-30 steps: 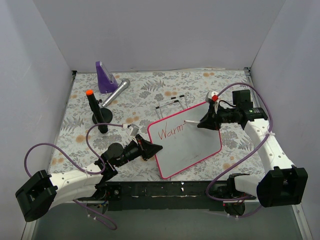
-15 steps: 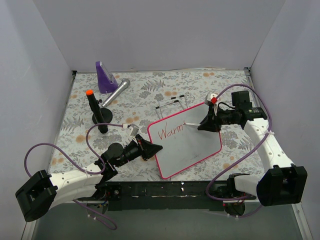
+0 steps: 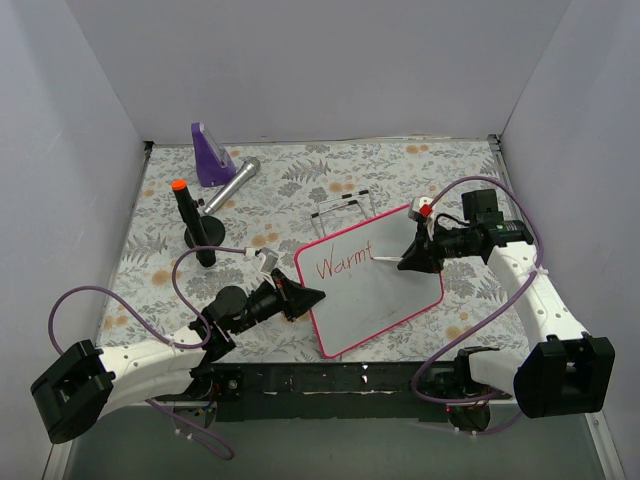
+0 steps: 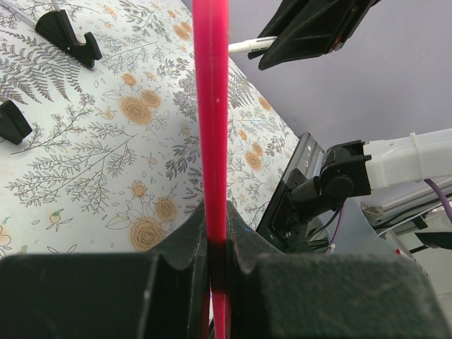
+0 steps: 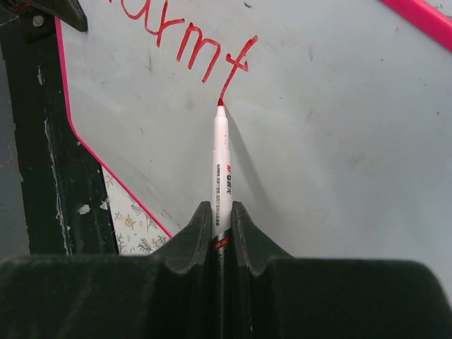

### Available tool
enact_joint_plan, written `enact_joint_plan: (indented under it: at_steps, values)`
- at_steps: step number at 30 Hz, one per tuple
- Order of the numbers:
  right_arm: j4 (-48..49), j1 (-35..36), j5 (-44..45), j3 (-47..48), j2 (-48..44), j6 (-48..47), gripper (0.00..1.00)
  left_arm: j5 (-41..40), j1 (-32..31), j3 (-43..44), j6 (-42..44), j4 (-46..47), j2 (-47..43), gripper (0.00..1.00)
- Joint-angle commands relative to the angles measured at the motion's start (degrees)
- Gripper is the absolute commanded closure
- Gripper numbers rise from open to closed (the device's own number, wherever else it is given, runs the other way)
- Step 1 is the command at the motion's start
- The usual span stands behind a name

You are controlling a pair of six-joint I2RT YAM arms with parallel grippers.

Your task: Write a sentence on the whiteboard

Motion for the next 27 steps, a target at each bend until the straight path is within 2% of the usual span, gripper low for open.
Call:
enact_joint_plan:
  at_steps: [1, 15, 19, 27]
  values:
    - [-0.8, 0.3, 0.9, 0.2, -1.3, -1.3, 0.99, 1.1, -0.3, 0.4, 1.7, 4.6, -0.9, 1.00]
    - [0.4, 0.0, 0.9, 7.3, 0.2, 1.0, 0.99, 1.3, -0.3, 0.0, 1.7, 4.6, -1.2, 1.00]
    - [-1.1, 0.1, -2.6, 9.8, 0.0, 1.0, 0.99, 1.2, -0.2, -0.1, 1.7, 4.5, -1.4, 1.00]
    - [0.0, 0.0, -2.8, 8.3, -3.1, 1.9, 0.99, 1.1, -0.3, -0.5, 1.7, 4.7, -1.2, 1.00]
